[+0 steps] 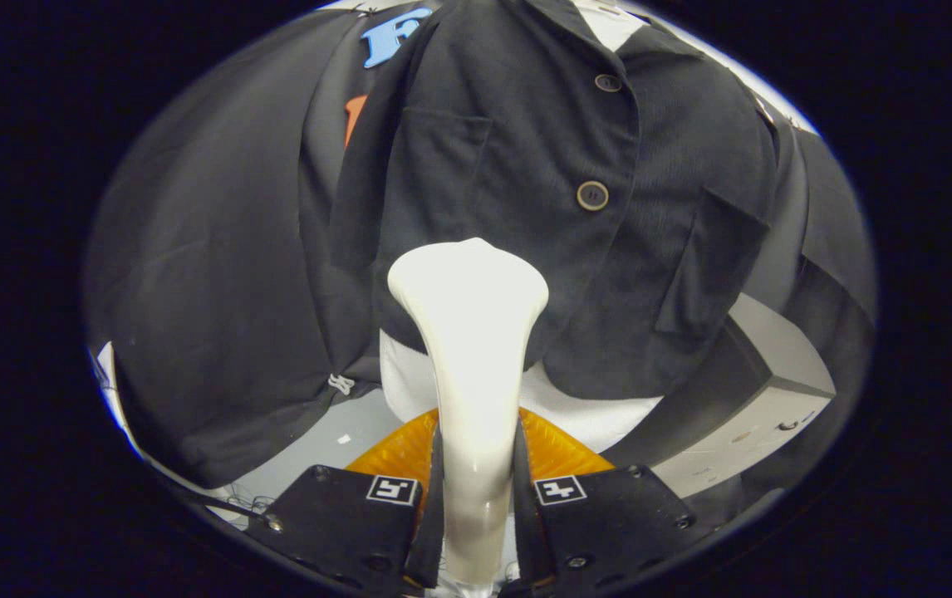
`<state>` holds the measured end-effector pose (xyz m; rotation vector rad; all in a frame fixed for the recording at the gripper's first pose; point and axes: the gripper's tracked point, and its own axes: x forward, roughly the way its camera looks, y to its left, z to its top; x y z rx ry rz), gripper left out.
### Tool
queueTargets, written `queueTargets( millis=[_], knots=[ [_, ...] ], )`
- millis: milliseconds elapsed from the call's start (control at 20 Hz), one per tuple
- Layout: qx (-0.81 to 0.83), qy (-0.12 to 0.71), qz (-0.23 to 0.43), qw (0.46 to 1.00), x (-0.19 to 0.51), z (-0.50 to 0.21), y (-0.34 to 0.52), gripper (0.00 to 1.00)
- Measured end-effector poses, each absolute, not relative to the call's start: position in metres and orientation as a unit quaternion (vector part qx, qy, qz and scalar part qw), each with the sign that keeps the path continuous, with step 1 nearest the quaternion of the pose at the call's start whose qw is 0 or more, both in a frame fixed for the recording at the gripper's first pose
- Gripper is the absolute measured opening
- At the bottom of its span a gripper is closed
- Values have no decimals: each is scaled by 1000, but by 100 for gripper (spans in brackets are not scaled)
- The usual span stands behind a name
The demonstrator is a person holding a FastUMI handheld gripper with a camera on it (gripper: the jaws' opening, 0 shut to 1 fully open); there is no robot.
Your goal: Iron the clothes twice with a garment steamer, once on the left side and once on the right side.
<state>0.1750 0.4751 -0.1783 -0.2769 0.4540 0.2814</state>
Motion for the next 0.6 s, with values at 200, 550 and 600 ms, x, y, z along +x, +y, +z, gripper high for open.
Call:
queueTargets(
  millis=[200, 550, 600],
  knots=[
    [-138, 231, 142, 952, 175, -192, 473, 38],
    [-117, 207, 155, 959, 155, -162, 461, 38],
    [-109, 193, 162, 962, 147, -151, 456, 38]
  ],
)
